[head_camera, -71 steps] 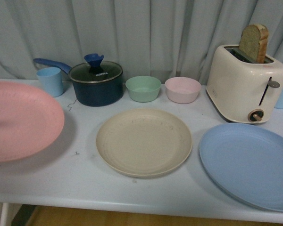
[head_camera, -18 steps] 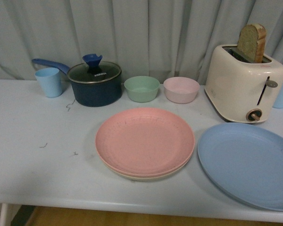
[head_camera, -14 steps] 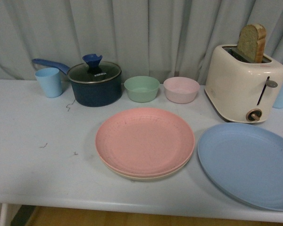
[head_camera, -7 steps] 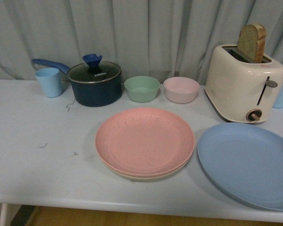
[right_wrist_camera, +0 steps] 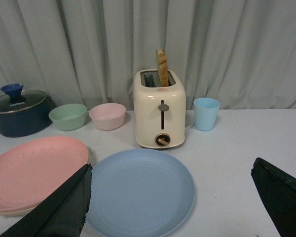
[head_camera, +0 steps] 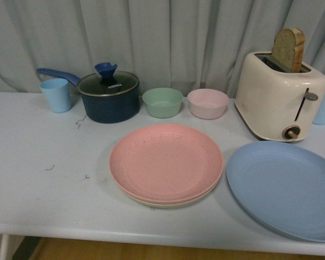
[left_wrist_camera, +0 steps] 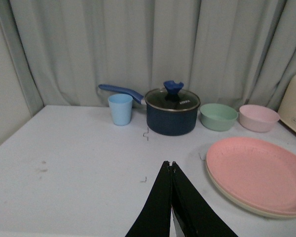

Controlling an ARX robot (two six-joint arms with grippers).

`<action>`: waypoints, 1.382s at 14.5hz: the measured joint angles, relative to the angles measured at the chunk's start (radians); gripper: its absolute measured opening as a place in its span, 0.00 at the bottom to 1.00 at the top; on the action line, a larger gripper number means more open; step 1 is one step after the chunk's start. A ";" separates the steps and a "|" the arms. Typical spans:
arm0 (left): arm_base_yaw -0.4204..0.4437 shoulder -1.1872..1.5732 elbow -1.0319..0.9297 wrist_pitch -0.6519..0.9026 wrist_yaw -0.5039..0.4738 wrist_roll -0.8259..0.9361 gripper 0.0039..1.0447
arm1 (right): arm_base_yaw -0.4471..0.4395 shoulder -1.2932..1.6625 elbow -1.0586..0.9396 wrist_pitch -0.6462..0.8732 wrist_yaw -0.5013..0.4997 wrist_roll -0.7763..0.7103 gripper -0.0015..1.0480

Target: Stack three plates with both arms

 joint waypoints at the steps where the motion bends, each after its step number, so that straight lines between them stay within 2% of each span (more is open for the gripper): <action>1: 0.000 0.000 -0.002 -0.004 0.000 0.000 0.01 | 0.000 0.000 0.000 -0.001 0.000 0.000 0.94; 2: 0.000 0.000 -0.002 -0.003 0.001 0.000 0.01 | 0.000 0.000 0.000 -0.002 0.000 0.000 0.94; 3: 0.000 0.000 -0.002 -0.002 0.000 0.000 0.08 | 0.000 0.000 0.000 -0.002 0.000 0.000 0.94; 5: 0.000 0.000 -0.002 -0.002 0.000 0.000 0.32 | 0.000 0.000 0.000 -0.002 0.000 0.000 0.94; 9: 0.000 0.000 -0.002 -0.002 0.000 0.000 0.74 | 0.000 0.000 0.000 -0.002 0.000 0.000 0.94; 10: 0.000 0.000 -0.002 -0.002 0.000 0.000 0.86 | -0.050 0.029 0.000 0.062 -0.114 -0.026 0.94; 11: 0.000 0.000 -0.002 -0.002 0.001 0.001 0.96 | -0.183 0.167 0.016 0.207 -0.286 -0.043 0.94; 12: 0.000 0.000 -0.002 -0.002 0.000 0.000 0.93 | -0.260 0.299 0.033 0.327 -0.365 -0.043 0.94; 13: 0.000 0.000 -0.002 -0.002 0.000 0.000 0.94 | -0.310 0.468 0.075 0.479 -0.389 -0.031 0.94; 14: 0.000 0.000 -0.002 -0.002 0.000 0.000 0.94 | -0.346 0.654 0.154 0.624 -0.363 0.008 0.94; 16: 0.000 0.000 -0.002 -0.002 0.000 0.000 0.94 | -0.353 0.951 0.317 0.758 -0.266 0.085 0.94; 18: 0.000 0.000 -0.002 -0.002 0.000 0.000 0.94 | -0.265 1.417 0.570 0.611 -0.093 0.188 0.94; 20: 0.000 0.000 -0.002 -0.002 0.000 0.000 0.94 | -0.153 1.629 0.712 0.456 -0.009 0.171 0.94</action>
